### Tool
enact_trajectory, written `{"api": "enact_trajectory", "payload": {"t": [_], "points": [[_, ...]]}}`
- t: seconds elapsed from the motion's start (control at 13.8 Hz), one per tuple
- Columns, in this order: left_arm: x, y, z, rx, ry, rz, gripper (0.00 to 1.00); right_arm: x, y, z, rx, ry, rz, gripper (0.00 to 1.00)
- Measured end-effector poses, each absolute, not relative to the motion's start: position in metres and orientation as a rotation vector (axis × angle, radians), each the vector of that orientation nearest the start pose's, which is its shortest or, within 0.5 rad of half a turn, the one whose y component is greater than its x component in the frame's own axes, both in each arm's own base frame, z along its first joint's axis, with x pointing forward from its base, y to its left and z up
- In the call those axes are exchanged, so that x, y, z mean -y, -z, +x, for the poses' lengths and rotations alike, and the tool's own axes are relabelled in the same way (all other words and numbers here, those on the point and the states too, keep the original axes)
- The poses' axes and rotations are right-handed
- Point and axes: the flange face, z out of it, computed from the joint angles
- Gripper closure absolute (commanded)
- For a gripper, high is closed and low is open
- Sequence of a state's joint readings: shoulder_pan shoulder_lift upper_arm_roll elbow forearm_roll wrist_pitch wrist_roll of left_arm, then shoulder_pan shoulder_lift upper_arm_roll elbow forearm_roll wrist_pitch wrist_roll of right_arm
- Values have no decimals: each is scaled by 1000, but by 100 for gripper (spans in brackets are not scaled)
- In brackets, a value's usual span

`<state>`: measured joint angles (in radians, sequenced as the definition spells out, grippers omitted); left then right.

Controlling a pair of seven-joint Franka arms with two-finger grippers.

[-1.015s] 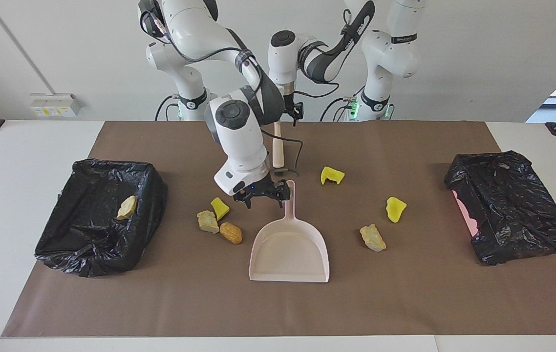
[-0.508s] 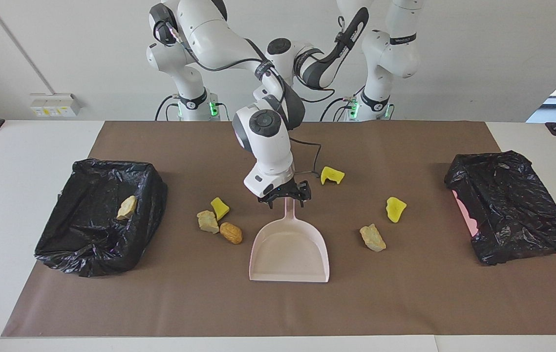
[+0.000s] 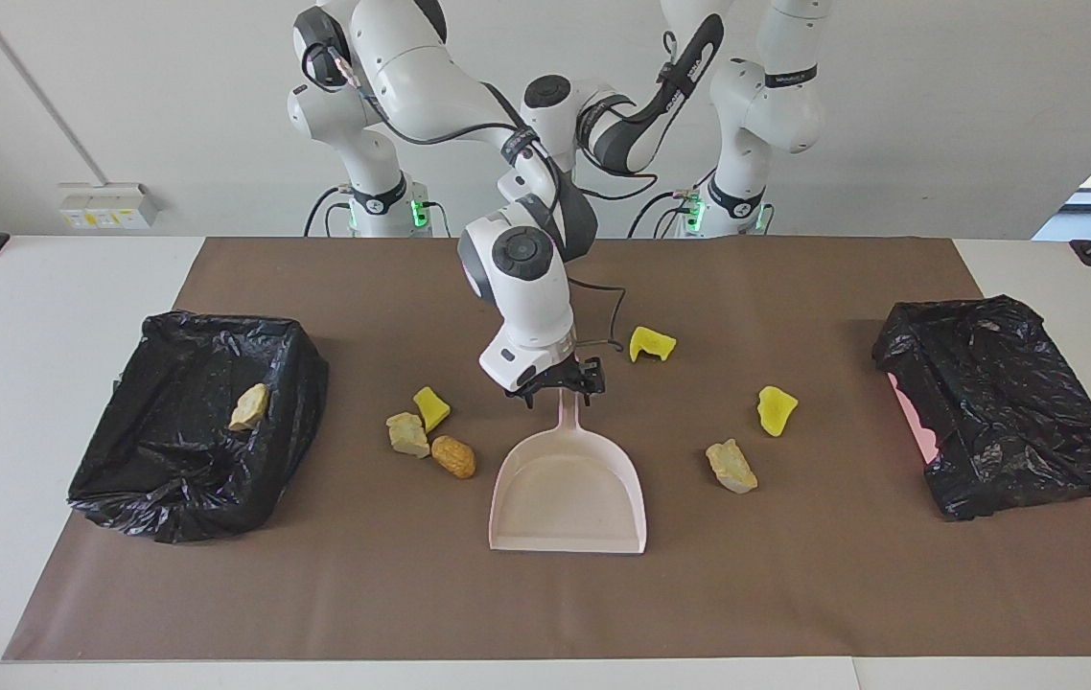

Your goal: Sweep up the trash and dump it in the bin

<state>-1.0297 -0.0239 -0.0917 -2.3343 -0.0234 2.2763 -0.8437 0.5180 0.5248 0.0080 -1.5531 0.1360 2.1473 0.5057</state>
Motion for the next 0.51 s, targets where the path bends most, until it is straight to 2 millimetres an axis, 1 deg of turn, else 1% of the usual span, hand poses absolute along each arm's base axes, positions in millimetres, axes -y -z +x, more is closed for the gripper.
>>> {"api": "enact_trajectory", "payload": {"t": [0.07, 0.15, 0.22, 0.29, 0.36, 0.51], "points": [[448, -345, 218, -402, -50, -3095, 100, -355, -348, 603, -77, -6, -3004, 29], [447, -349, 219, -396, -55, -3092, 100, -355, -346, 602, -78, -11, -3006, 50], [446, -354, 221, -388, -64, -3083, 100, -355, -345, 602, -78, -13, -3008, 73], [443, -360, 223, -376, -77, -3071, 100, -355, -345, 601, -78, -15, -3008, 92], [438, -368, 227, -355, -94, -3058, 100, -355, -345, 601, -73, -11, -3013, 100], [422, -384, 240, -301, -120, -3042, 100, -353, -347, 601, -41, 3, -3047, 100]]}}
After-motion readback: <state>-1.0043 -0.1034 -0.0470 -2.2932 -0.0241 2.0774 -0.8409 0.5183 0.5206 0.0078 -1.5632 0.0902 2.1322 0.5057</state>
